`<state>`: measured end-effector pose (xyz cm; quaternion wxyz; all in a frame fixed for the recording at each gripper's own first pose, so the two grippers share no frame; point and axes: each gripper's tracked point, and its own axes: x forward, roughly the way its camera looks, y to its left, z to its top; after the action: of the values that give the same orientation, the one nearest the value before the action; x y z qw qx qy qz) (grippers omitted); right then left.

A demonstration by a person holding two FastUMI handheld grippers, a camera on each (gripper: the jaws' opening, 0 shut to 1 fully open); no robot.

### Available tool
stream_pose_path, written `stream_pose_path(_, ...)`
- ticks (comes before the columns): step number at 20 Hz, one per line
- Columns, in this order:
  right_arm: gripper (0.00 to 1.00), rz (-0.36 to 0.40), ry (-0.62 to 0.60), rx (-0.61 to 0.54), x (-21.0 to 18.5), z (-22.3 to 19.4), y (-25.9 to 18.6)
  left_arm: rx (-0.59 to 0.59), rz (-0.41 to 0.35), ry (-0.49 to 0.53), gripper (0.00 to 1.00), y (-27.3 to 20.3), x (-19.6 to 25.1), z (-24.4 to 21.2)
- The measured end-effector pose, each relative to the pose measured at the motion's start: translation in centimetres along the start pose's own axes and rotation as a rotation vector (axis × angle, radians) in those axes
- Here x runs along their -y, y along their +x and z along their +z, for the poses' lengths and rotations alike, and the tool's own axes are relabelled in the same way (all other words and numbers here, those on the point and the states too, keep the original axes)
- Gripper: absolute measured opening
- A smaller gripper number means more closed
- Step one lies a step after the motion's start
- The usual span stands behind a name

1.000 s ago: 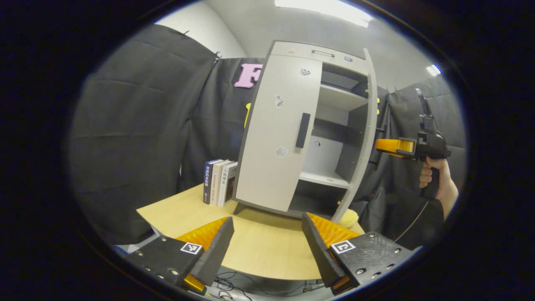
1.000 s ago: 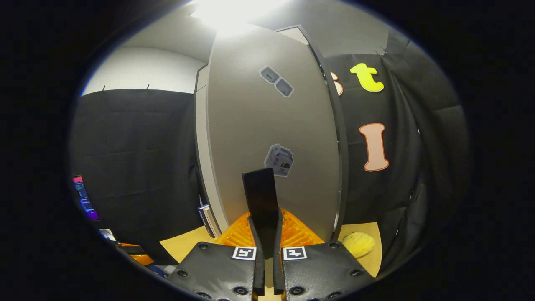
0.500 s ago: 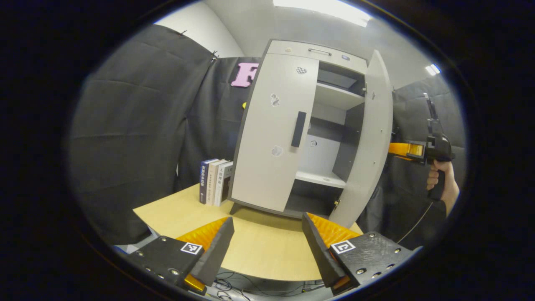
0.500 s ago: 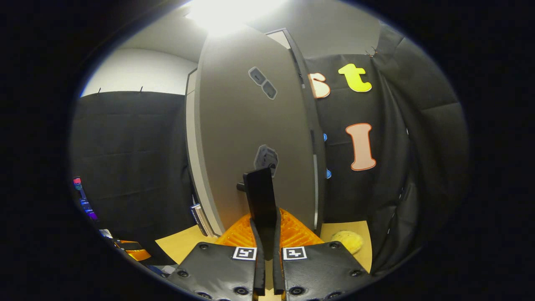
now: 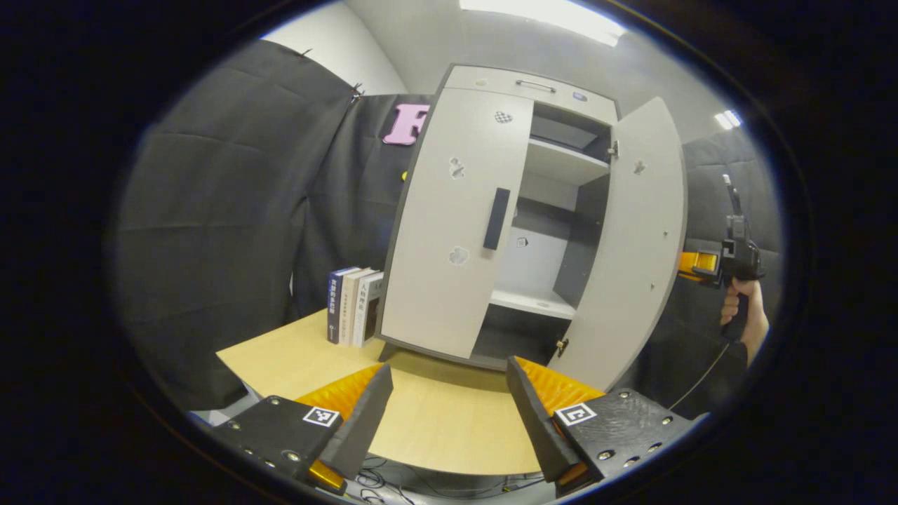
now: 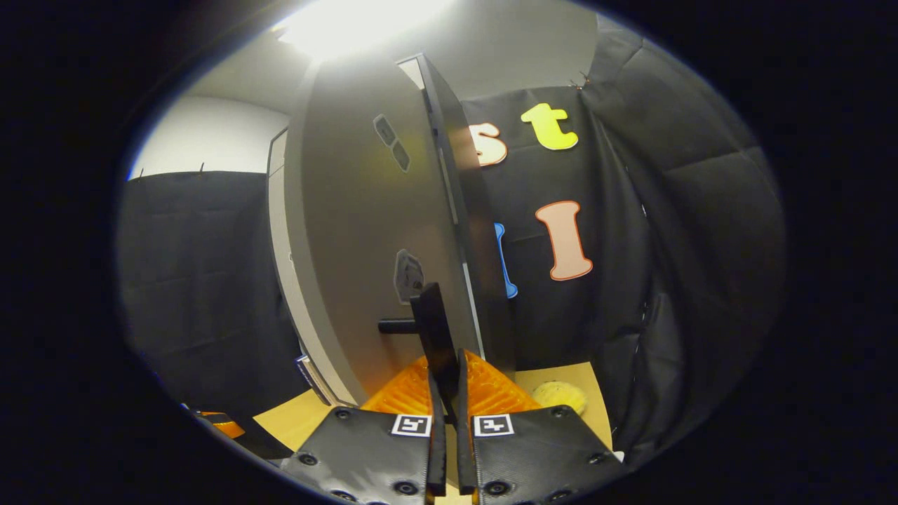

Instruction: Open the right door of the double-door shoe cabinet with the right hand, and open the left door with the left hand.

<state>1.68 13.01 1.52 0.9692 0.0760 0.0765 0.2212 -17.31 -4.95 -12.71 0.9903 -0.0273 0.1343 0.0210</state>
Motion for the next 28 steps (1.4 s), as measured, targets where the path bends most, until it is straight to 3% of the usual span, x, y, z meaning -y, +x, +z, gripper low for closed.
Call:
stream_pose_path(4,0.08,-0.077,-0.021,-0.03,1.3,-0.3,-0.5,-0.009,-0.014,0.014,0.95,0.5,-1.5,0.9)
stream_pose_path(8,0.08,-0.146,0.033,-0.073,1.1,-1.2,-1.5,-0.005,-0.014,0.027,0.94,1.6,-4.3,2.4)
stream_pose_path(11,0.07,-0.176,0.033,-0.153,1.5,-2.4,-3.2,-0.005,-0.014,0.012,0.95,3.2,-6.8,4.1)
stream_pose_path(13,0.11,-0.203,0.096,-0.216,0.9,-3.3,-4.7,-0.008,-0.049,0.023,0.94,4.2,-7.9,5.1)
stream_pose_path(15,0.0,-0.235,0.155,-0.208,0.3,-3.2,-5.1,0.001,-0.073,0.064,0.94,5.2,-9.5,5.8)
stream_pose_path(18,0.02,-0.332,0.183,-0.169,1.2,-2.9,-5.3,0.006,-0.105,0.064,0.94,7.0,-10.8,6.3)
stream_pose_path(22,0.02,-0.408,0.126,-0.141,2.6,-2.6,-6.3,0.016,-0.178,-0.017,0.95,10.2,-10.1,7.3)
stream_pose_path(28,0.02,-0.529,0.14,-0.071,5.3,-1.4,-6.8,0.076,-0.272,0.015,0.95,16.1,-5.6,12.8)
